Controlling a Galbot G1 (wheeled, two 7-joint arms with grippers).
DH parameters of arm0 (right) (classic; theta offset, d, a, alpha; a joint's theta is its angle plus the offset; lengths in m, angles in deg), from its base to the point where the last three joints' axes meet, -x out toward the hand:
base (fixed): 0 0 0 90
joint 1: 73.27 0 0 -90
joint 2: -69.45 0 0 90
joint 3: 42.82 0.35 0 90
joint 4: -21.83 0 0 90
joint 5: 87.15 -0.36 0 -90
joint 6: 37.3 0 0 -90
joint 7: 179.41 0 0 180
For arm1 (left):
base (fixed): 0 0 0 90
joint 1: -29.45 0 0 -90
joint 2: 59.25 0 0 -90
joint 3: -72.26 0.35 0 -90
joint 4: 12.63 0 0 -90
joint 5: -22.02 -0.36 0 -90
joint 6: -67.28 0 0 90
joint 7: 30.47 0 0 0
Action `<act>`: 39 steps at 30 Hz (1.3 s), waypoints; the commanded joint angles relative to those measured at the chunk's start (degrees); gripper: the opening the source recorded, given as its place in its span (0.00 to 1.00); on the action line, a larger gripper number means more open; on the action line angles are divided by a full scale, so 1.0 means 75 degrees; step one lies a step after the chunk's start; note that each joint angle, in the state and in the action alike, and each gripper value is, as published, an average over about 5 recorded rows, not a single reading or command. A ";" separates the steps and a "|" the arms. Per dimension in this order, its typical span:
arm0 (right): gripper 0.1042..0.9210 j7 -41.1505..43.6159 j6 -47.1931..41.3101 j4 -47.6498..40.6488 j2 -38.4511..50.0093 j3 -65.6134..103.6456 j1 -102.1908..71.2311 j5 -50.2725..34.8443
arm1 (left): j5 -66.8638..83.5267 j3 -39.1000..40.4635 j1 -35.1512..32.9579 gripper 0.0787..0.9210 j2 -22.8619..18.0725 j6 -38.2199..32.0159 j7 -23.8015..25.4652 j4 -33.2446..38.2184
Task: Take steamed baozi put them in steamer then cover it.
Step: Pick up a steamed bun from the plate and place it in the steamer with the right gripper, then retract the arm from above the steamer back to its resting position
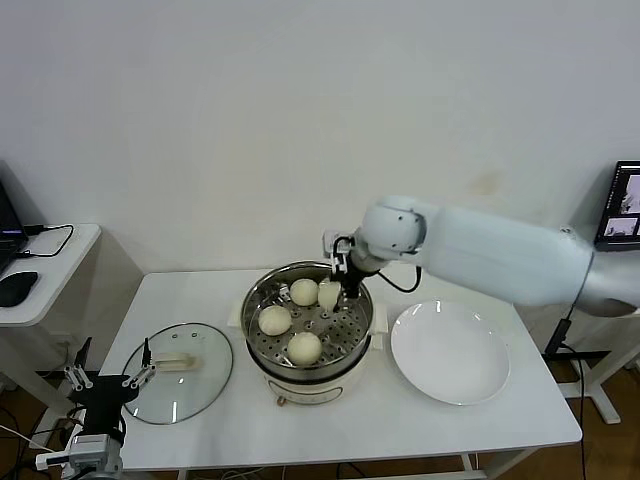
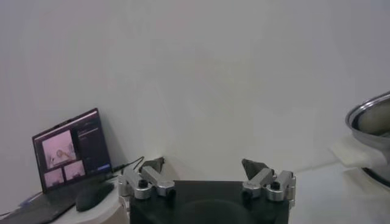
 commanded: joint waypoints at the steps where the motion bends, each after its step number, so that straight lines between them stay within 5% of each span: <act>1: 0.64 -0.0225 -0.0230 -0.0269 -0.0352 -0.0206 -0.0385 0.0392 | -0.0001 0.0002 0.0010 0.88 -0.0013 -0.0006 -0.0007 -0.0034; 6: 0.65 -0.0306 -0.0224 -0.0209 -0.0186 -0.0043 -0.0557 0.0431 | -0.0017 0.0027 0.0008 0.88 -0.0043 -0.0010 -0.0011 -0.0007; 17: 0.88 -0.0563 0.0132 0.1187 0.1167 0.0966 -0.0341 0.0198 | 0.0001 0.0021 0.0030 0.88 -0.0006 -0.0003 -0.0003 0.0020; 22: 0.88 -0.2268 0.0687 0.2280 0.2372 0.1977 -0.1250 -0.0260 | 0.0014 0.0059 0.0091 0.88 0.0002 -0.0011 -0.0007 -0.0068; 28: 0.88 -0.4776 0.2346 0.3004 0.3472 0.5147 -0.5378 -0.0322 | -0.0007 0.0115 0.0151 0.88 -0.0025 -0.0180 -0.0025 -0.0215; 33: 0.88 -0.5291 0.3863 0.2912 0.2728 0.8839 -0.9434 0.0839 | -0.0017 0.0154 0.0196 0.88 -0.0019 -0.0276 -0.0054 -0.0378; 39: 0.88 -0.4883 0.5810 0.2379 0.0066 1.2391 -1.2451 0.2981 | -0.0130 0.0460 0.0373 0.88 -0.0175 -0.0373 -0.0066 -0.0633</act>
